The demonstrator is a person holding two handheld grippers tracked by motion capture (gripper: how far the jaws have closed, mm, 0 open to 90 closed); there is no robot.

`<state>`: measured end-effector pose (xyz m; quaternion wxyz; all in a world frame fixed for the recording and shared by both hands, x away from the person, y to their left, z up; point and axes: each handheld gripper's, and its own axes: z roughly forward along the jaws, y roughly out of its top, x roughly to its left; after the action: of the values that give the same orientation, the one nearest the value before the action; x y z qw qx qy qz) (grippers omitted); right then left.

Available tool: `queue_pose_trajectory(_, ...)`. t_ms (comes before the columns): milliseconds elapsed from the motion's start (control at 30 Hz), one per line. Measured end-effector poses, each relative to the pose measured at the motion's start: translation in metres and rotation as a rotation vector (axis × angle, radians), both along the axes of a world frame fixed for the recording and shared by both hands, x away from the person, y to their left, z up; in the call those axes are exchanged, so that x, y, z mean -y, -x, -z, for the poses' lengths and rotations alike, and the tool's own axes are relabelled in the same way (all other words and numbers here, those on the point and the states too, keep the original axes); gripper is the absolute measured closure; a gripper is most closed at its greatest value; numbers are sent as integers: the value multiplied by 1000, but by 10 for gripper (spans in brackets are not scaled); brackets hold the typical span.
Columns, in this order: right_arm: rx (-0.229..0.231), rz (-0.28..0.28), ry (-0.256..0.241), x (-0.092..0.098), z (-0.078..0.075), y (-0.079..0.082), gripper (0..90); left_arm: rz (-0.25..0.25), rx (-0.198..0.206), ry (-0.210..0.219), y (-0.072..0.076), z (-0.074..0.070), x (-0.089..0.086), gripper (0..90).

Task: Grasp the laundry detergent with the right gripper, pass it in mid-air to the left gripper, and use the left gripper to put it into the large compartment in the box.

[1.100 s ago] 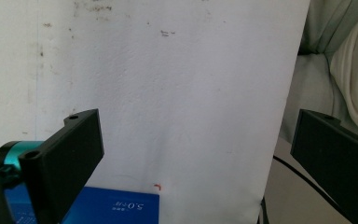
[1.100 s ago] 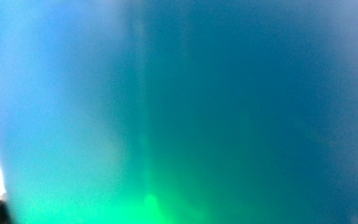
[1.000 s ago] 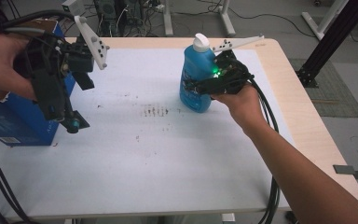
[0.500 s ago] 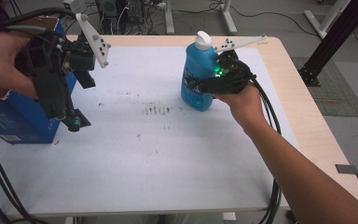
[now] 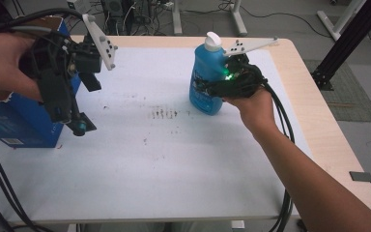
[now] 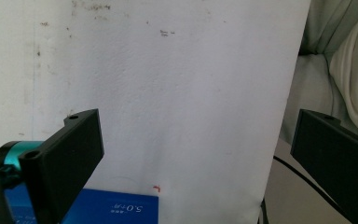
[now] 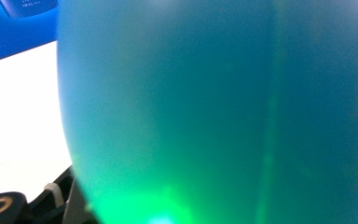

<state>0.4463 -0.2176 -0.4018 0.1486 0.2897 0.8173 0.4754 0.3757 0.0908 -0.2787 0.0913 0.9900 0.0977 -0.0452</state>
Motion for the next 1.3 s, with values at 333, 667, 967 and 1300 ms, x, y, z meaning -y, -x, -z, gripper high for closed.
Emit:
queue_pose_trajectory(333, 7, -24, 4, -1, -8, 4, 451, -10, -1, 16, 0, -2, -1, 24)
queue_pose_trajectory(667, -10, -171, 13, -2, -35, 20, 448, -11, 14, 56, 0, -13, 1, 24)
queue_pose_trajectory(967, -22, -330, 5, -1, -56, 32, 446, 7, 34, 58, 2, -30, 10, 24)
queue_pose_trajectory(1300, -20, -536, -7, -14, -70, 48, 446, 43, 45, 71, 4, -49, 27, 24)
